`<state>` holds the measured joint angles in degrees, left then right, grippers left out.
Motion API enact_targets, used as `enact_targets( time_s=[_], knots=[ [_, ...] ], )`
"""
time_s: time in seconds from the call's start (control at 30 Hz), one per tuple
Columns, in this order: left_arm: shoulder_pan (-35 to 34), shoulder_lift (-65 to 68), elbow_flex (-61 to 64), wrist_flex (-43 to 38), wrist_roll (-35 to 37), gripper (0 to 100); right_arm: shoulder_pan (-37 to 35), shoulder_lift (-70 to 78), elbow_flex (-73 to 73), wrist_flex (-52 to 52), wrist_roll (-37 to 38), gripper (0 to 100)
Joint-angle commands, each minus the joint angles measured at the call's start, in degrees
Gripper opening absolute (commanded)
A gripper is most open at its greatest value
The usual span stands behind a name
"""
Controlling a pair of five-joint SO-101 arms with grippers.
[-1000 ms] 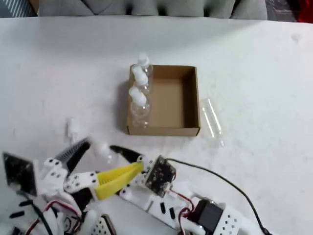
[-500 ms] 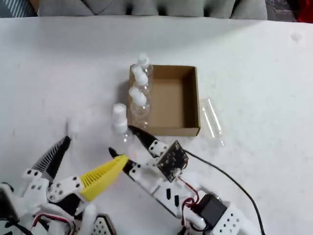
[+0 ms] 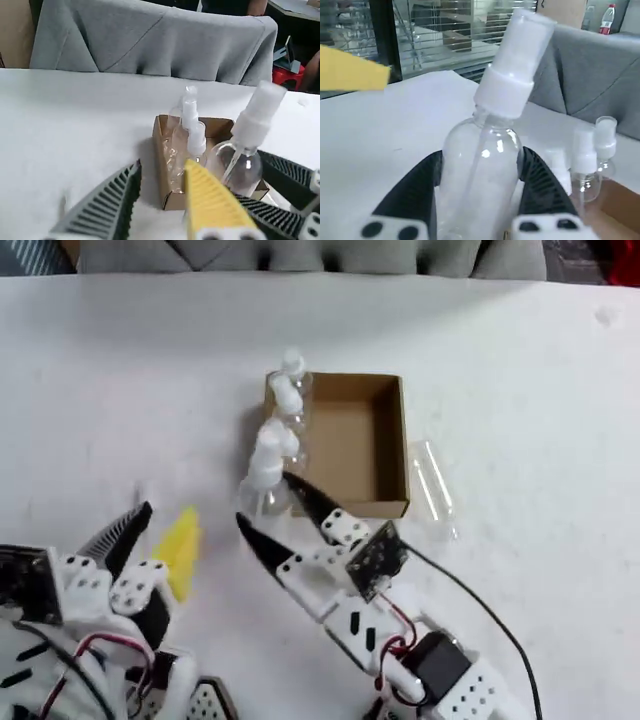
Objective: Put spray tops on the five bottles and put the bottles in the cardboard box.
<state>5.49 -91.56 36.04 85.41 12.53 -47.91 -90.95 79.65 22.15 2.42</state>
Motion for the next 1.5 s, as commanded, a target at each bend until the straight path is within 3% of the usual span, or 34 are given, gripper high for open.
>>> enact_targets(
  time_s=[0.0, 0.27, 0.5, 0.8, 0.97, 1.07, 1.23, 1.47],
  knots=[
    [-0.5, 2.1, -8.2, 4.6, -1.1, 5, 2.1, 0.0, -6.5, -1.5, -0.5, 1.5],
    [0.8, 2.0, -9.8, 6.2, -0.9, 2, 2.3, 14.0, -17.3, -1.4, -0.5, 1.5],
    [15.1, 2.0, -9.8, 5.6, -0.9, 2, 2.0, 24.2, -25.2, -0.9, -0.5, 1.5],
    [32.2, 1.8, -9.8, 9.8, -1.2, 2, 1.9, 28.1, -34.4, 9.3, -0.5, 1.5],
    [33.5, 0.2, -9.4, 9.7, -1.3, 2, 2.0, 28.5, -39.6, 14.7, -0.5, 1.5],
    [33.3, -4.6, -5.5, 5.5, -1.3, 2, 2.0, 28.1, -42.0, 15.8, -0.5, 1.5],
    [33.3, -14.5, 4.7, 0.1, -1.3, 2, 2.2, 28.1, -45.2, 15.8, -0.5, 1.5],
    [36.5, -13.3, 5.8, -3.3, -1.3, 2, 2.0, 28.8, -44.6, 11.6, -0.5, 1.5]
  ],
)
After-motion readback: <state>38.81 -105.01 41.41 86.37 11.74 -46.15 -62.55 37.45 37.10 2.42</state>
